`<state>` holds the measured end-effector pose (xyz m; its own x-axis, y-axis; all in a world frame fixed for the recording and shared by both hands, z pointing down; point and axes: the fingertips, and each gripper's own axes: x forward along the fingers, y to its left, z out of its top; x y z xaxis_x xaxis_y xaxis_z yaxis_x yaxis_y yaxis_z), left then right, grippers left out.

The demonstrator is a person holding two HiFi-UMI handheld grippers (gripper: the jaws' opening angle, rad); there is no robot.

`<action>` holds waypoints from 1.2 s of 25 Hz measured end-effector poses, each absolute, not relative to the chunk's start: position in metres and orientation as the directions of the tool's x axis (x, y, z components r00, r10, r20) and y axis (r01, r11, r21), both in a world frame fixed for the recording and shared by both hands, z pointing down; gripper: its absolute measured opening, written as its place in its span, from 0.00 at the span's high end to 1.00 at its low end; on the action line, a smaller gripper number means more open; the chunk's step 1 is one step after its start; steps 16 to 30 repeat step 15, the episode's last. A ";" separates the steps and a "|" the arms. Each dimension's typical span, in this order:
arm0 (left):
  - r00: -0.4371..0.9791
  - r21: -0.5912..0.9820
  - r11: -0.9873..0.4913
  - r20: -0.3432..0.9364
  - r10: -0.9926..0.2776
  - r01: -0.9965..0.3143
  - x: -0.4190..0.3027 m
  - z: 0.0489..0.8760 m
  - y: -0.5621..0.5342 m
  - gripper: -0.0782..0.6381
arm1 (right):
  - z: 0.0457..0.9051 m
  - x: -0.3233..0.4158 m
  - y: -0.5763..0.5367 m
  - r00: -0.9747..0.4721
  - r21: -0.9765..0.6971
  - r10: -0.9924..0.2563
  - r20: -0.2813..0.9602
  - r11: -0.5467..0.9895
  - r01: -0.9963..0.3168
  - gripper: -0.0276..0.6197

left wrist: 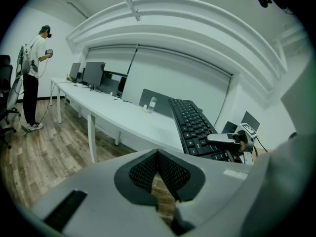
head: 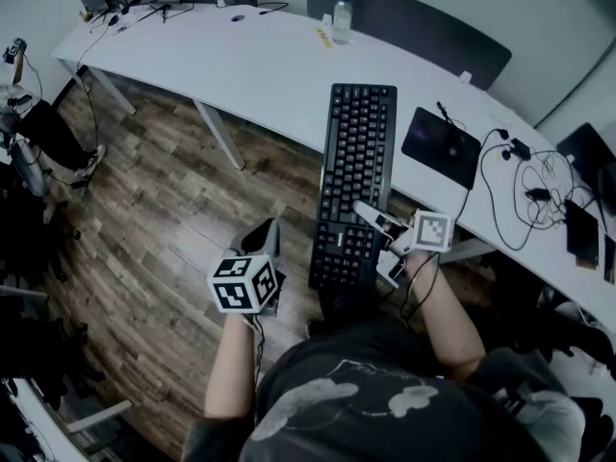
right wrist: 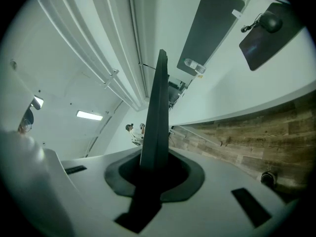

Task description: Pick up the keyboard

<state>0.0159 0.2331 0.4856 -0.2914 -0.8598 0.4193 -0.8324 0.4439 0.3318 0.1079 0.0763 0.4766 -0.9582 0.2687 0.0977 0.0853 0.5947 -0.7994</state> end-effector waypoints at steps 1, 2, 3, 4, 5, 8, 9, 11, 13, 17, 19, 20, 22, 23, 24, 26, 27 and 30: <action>-0.292 0.331 0.444 0.418 -0.860 -0.833 0.019 0.485 0.235 0.89 | 0.477 0.112 0.079 -0.958 -0.798 0.270 0.101 0.597 0.084 0.85; -0.293 0.330 0.444 0.417 -0.860 -0.833 0.023 0.485 0.238 0.89 | 0.477 0.116 0.083 -0.956 -0.796 0.275 0.098 0.599 0.091 0.85; -0.294 0.331 0.444 0.415 -0.861 -0.833 0.027 0.485 0.240 0.89 | 0.475 0.120 0.088 -0.955 -0.793 0.283 0.090 0.600 0.103 0.85; -0.293 0.332 0.443 0.414 -0.862 -0.833 0.031 0.485 0.243 0.89 | 0.473 0.123 0.092 -0.953 -0.791 0.291 0.081 0.601 0.116 0.85; -0.293 0.333 0.442 0.413 -0.863 -0.833 0.035 0.485 0.246 0.89 | 0.472 0.126 0.096 -0.952 -0.789 0.296 0.076 0.602 0.124 0.85; -0.292 0.335 0.440 0.409 -0.865 -0.833 0.044 0.485 0.251 0.89 | 0.472 0.135 0.103 -0.951 -0.783 0.297 0.083 0.610 0.122 0.85; -0.292 0.335 0.440 0.408 -0.865 -0.833 0.047 0.485 0.253 0.89 | 0.472 0.138 0.104 -0.951 -0.781 0.296 0.088 0.613 0.118 0.85; -0.294 0.335 0.440 0.405 -0.866 -0.833 0.052 0.485 0.255 0.89 | 0.472 0.143 0.107 -0.951 -0.781 0.297 0.090 0.614 0.117 0.85; -0.297 0.333 0.439 0.400 -0.867 -0.834 0.056 0.483 0.258 0.89 | 0.473 0.148 0.109 -0.951 -0.781 0.296 0.095 0.614 0.113 0.85; -0.299 0.333 0.438 0.395 -0.869 -0.835 0.059 0.481 0.261 0.89 | 0.474 0.152 0.111 -0.951 -0.779 0.291 0.104 0.618 0.104 0.85; -0.299 0.333 0.438 0.395 -0.869 -0.835 0.059 0.481 0.261 0.89 | 0.474 0.152 0.111 -0.951 -0.779 0.291 0.104 0.618 0.104 0.85; -0.299 0.333 0.438 0.395 -0.869 -0.835 0.059 0.481 0.261 0.89 | 0.474 0.152 0.111 -0.951 -0.779 0.291 0.104 0.618 0.104 0.85; -0.299 0.333 0.438 0.395 -0.869 -0.835 0.059 0.481 0.261 0.89 | 0.474 0.152 0.111 -0.951 -0.779 0.291 0.104 0.618 0.104 0.85; -0.299 0.333 0.438 0.395 -0.869 -0.835 0.059 0.481 0.261 0.89 | 0.474 0.152 0.111 -0.951 -0.779 0.291 0.104 0.618 0.104 0.85; -0.299 0.333 0.438 0.395 -0.869 -0.835 0.059 0.481 0.261 0.89 | 0.474 0.152 0.111 -0.951 -0.779 0.291 0.104 0.618 0.104 0.85; -0.299 0.333 0.438 0.395 -0.869 -0.835 0.059 0.481 0.261 0.89 | 0.474 0.152 0.111 -0.951 -0.779 0.291 0.104 0.618 0.104 0.85; -0.299 0.333 0.438 0.395 -0.869 -0.835 0.059 0.481 0.261 0.89 | 0.474 0.152 0.111 -0.951 -0.779 0.291 0.104 0.618 0.104 0.85; -0.299 0.333 0.438 0.395 -0.869 -0.835 0.059 0.481 0.261 0.89 | 0.474 0.152 0.111 -0.951 -0.779 0.291 0.104 0.618 0.104 0.85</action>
